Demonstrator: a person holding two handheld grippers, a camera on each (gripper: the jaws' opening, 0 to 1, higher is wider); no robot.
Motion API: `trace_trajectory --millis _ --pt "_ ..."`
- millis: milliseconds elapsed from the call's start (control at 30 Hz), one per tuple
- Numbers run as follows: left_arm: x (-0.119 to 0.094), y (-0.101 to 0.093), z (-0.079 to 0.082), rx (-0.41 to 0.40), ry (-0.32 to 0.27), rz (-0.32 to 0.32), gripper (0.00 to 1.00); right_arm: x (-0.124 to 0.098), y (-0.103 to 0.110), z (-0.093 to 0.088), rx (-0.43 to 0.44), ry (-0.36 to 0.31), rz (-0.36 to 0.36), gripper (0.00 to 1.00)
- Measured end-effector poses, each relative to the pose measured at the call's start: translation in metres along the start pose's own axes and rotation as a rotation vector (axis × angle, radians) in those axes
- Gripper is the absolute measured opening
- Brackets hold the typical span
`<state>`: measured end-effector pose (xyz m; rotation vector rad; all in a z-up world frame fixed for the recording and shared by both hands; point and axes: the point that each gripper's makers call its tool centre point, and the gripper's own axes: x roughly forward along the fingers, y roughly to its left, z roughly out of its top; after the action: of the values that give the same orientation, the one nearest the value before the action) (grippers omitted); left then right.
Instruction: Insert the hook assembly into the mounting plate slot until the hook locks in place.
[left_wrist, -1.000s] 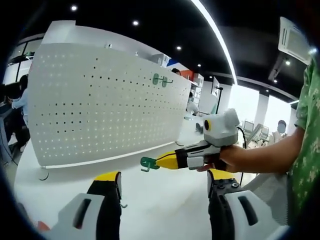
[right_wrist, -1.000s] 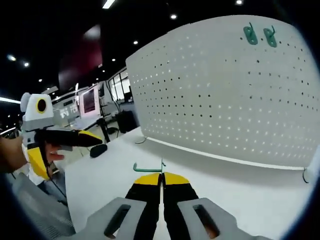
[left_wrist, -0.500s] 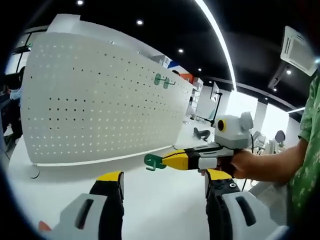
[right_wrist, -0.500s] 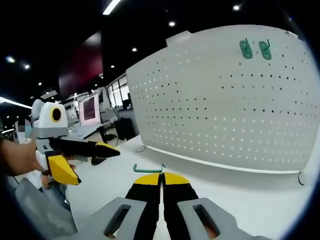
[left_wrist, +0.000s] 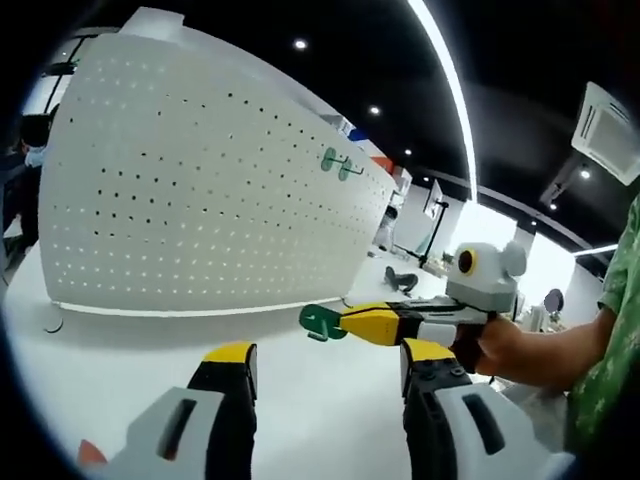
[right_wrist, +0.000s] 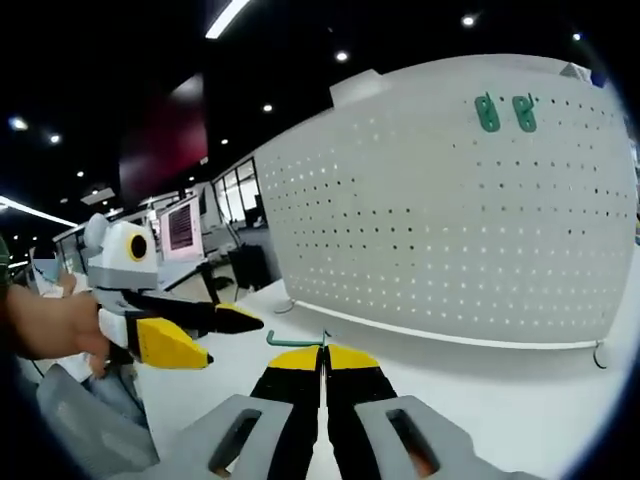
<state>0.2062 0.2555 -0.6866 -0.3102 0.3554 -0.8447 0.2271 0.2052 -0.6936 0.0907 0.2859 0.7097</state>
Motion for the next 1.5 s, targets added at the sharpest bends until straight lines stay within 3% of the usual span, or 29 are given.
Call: trace_trajectory --millis 233,667,933,1500 --pt "0.002 0.0 0.004 -0.044 -0.023 -0.006 0.5 -0.001 0.005 0.003 0.0 -0.01 0.007 0.0" --pt "0.002 -0.002 -0.001 -0.118 -0.01 -0.025 0.22 -0.002 0.011 0.004 0.006 -0.02 0.02 0.0" --pt "0.002 -0.003 -0.003 -0.146 -0.005 -0.029 0.14 -0.002 0.016 0.003 0.008 -0.022 0.033 0.0" --pt "0.001 0.001 -0.001 -0.189 -0.023 -0.018 0.08 -0.002 0.02 -0.001 0.003 -0.024 0.048 0.0"
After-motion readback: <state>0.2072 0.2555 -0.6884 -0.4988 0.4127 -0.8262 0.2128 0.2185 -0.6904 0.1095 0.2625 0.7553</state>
